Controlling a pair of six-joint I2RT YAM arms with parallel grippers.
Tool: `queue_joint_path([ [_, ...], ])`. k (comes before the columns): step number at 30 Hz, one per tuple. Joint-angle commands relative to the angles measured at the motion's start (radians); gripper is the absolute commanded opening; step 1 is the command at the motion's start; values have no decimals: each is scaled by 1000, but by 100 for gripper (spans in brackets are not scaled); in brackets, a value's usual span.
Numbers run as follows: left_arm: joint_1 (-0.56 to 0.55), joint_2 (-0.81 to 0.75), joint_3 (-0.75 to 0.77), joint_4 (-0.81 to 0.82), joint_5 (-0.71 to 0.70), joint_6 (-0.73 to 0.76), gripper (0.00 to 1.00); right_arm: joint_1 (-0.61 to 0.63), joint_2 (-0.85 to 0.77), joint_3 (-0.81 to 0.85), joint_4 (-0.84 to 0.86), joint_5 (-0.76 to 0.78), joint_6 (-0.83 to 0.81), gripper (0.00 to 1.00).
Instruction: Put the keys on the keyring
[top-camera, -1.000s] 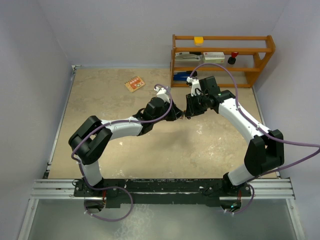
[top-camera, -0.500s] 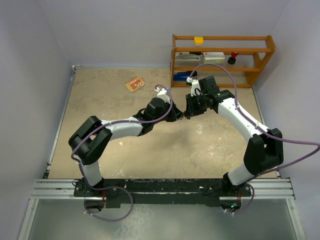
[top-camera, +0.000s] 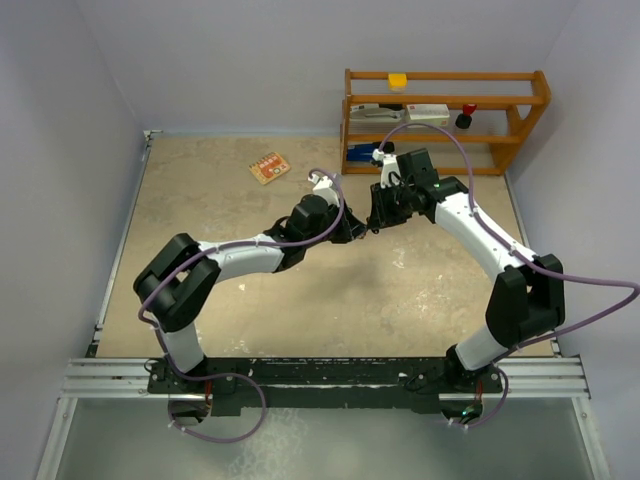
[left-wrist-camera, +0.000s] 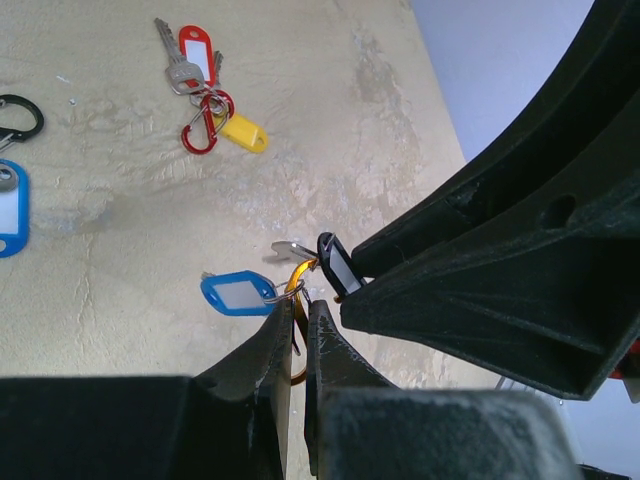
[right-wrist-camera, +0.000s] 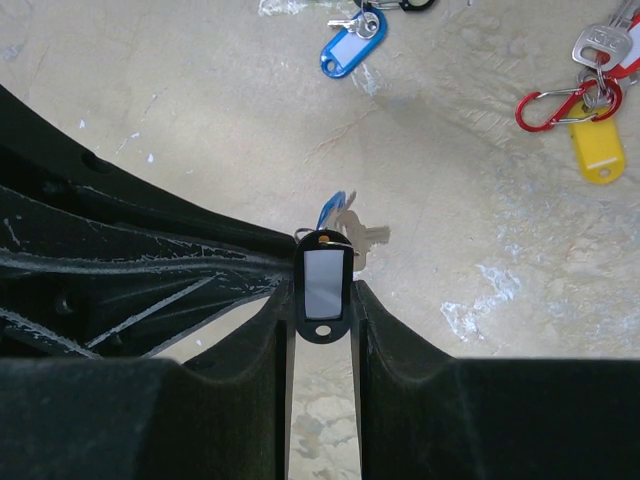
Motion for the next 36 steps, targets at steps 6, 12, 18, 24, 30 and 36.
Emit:
queue_joint_path([
  [6,-7,-72,-9,44,5,17,0,2,10,67,0,22,7,19],
  [12,-7,-82,-18,42,-9,18,0,-3,4,72,-10,30,1,19],
  [18,-7,-85,-21,43,-14,18,0,-10,-9,71,-19,37,-5,19],
  [24,-6,-84,-23,45,-14,18,0,-19,-16,70,-23,39,-9,19],
  [30,-7,-80,-22,48,-13,18,0,-25,-21,70,-25,39,-10,19],
  [36,-7,-73,-20,47,-5,21,3,-27,-23,74,-26,37,-11,19],
])
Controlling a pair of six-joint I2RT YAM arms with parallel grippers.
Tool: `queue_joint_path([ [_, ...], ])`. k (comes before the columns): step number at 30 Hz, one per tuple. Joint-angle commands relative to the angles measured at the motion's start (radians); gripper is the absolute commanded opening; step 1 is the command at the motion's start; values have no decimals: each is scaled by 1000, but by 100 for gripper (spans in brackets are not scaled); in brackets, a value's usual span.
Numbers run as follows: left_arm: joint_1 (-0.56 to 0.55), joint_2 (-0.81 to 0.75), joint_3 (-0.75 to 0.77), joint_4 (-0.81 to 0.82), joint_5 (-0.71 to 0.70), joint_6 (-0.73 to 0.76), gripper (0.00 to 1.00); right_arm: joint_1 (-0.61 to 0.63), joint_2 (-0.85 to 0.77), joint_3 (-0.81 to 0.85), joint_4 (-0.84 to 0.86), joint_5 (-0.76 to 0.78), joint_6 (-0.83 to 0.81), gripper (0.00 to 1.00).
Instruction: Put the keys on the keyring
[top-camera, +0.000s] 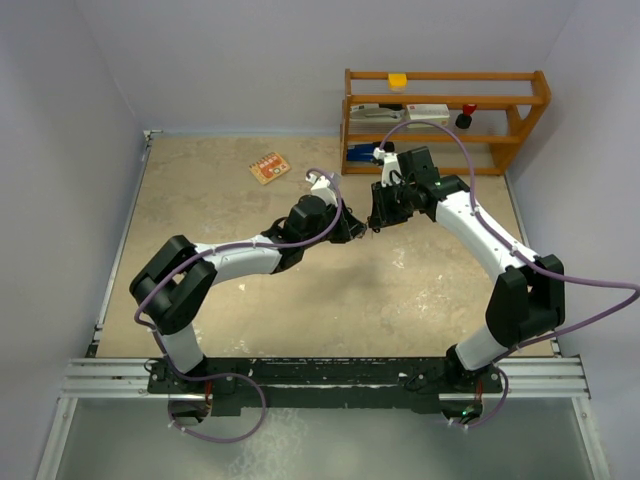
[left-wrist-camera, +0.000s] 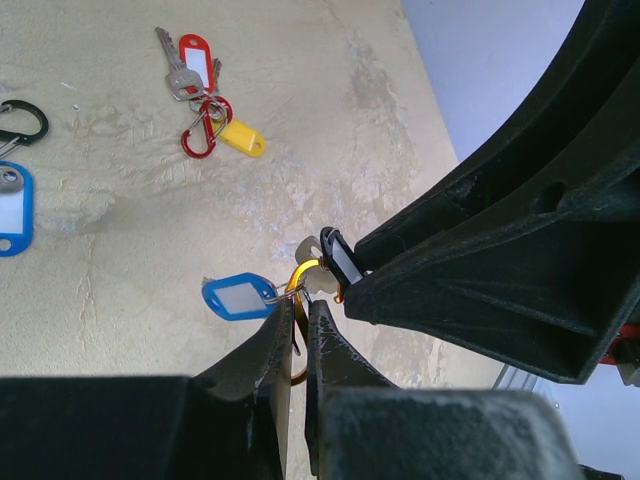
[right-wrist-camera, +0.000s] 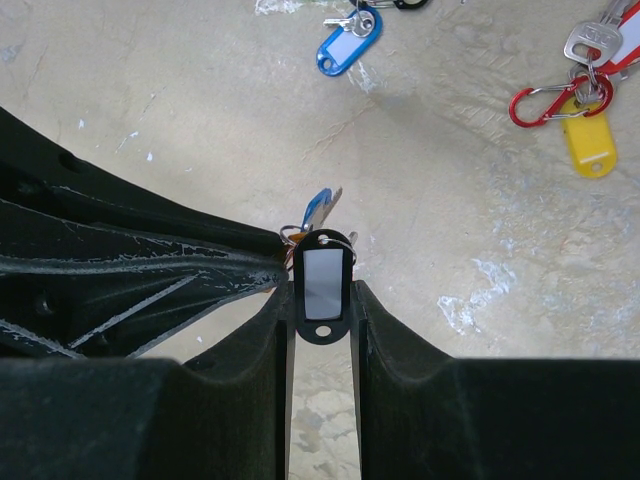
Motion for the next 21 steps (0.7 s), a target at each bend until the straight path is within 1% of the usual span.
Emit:
queue_joint_path([
  [1,-7,-45,0,43,7,21,5,-16,-23,52,0,27,-10,19],
  [8,-6,-40,-2,50,16,24,17,-18,-26,54,-4,28,-13,18],
  [14,-5,-39,-2,54,16,22,20,-20,-26,57,-7,29,-13,19],
  [21,-4,-36,-6,54,4,21,30,-22,-26,57,-8,27,-15,18],
])
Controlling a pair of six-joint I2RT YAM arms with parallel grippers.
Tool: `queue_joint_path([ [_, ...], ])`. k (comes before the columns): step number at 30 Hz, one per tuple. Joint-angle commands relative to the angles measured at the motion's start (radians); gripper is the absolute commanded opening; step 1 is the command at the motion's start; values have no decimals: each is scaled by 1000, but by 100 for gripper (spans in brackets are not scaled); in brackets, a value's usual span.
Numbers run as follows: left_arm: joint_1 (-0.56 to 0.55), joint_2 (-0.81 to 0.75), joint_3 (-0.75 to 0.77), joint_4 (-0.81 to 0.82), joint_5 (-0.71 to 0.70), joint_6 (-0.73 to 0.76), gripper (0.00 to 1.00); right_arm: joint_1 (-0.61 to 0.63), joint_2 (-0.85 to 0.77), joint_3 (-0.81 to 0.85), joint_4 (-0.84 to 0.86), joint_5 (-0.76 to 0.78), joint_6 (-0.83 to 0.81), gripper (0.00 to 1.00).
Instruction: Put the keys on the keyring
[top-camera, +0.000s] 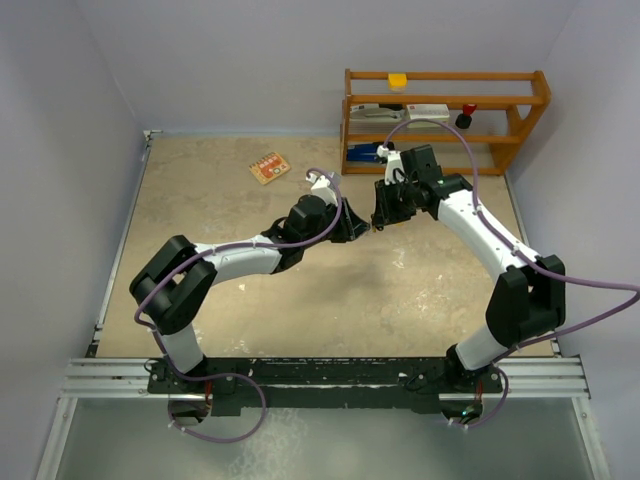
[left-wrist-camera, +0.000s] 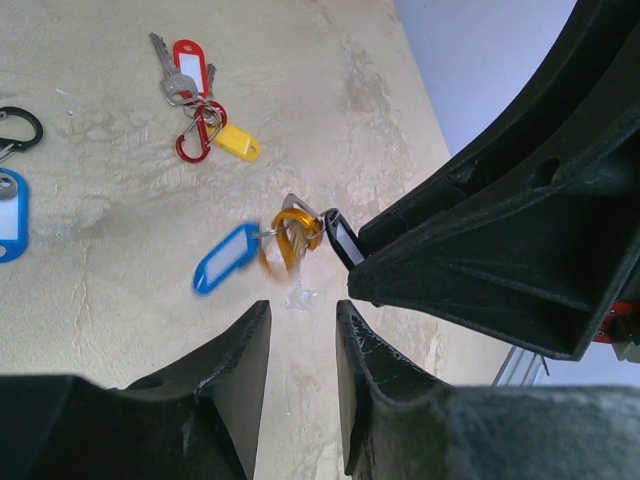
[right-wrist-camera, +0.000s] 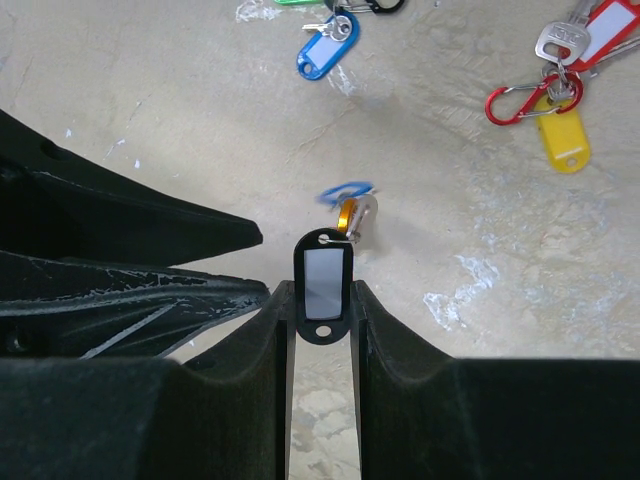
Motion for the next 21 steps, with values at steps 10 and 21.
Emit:
queue_joint_path([
  [10,14,-67,-46,55,-56,-6,34,-14,-26,50,0,15,-15,19],
  [21,77,-219,-180,1,-291,-85,37,-14,-59,63,-44,50,-23,19],
])
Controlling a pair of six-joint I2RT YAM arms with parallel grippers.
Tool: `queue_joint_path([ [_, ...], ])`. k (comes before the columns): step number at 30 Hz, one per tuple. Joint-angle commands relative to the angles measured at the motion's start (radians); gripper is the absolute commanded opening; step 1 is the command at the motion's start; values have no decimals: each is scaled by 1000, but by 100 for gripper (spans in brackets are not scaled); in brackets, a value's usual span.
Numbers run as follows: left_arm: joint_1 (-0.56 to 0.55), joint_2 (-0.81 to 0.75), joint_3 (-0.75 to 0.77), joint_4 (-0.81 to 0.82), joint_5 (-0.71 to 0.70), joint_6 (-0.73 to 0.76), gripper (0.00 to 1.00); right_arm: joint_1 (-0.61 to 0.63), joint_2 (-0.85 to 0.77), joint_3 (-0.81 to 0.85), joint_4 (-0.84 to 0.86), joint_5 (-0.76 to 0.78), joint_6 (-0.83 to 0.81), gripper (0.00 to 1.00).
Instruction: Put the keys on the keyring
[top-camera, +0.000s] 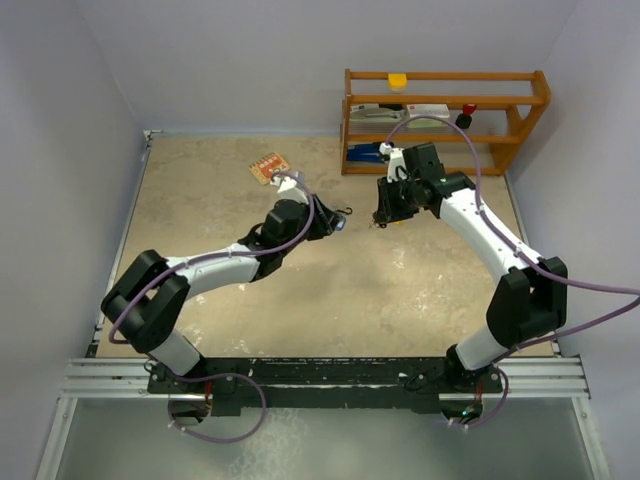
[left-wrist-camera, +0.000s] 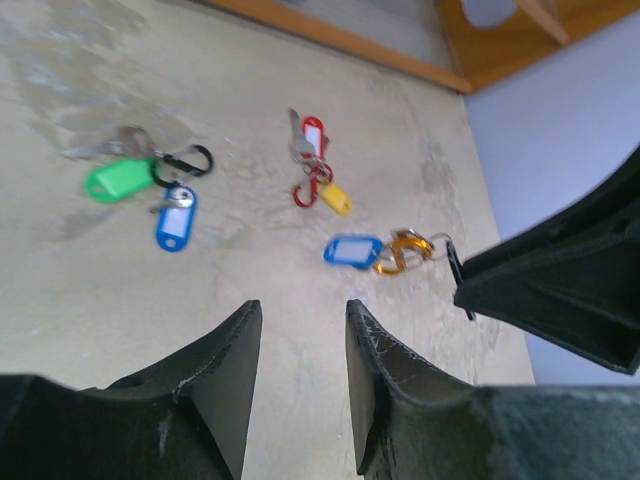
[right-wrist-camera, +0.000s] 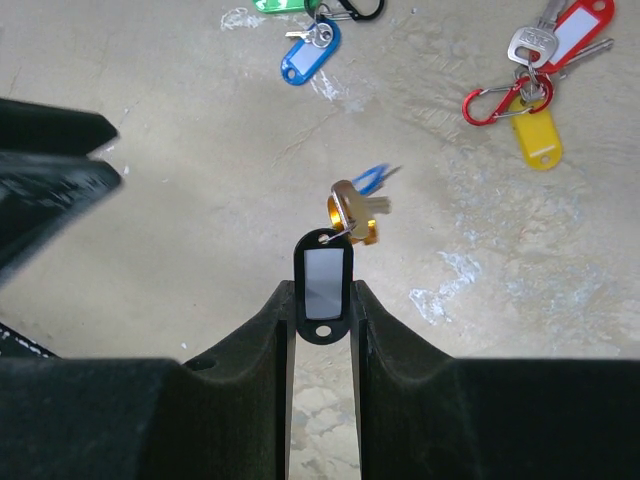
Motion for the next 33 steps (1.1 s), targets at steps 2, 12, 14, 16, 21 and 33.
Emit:
queue_joint_path([
  [2,37,-95,-63,15,-116,-49,36,-3,-71,37,-38,37,-16,19],
  [12,43,-116,-86,17,-122,-62,37,-3,-127,9,-82,74,-19,19],
  [14,43,-121,-89,17,-126,-65,36,-3,-135,4,-90,80,-18,19],
  [16,43,-129,-96,15,-134,-66,38,-3,-142,-4,-96,93,-18,19],
  [21,48,-146,-103,3,-148,-78,49,-3,-176,-50,-94,131,-13,19],
  [33,59,-164,-113,-25,-153,-104,65,5,-239,-175,-91,127,17,19],
])
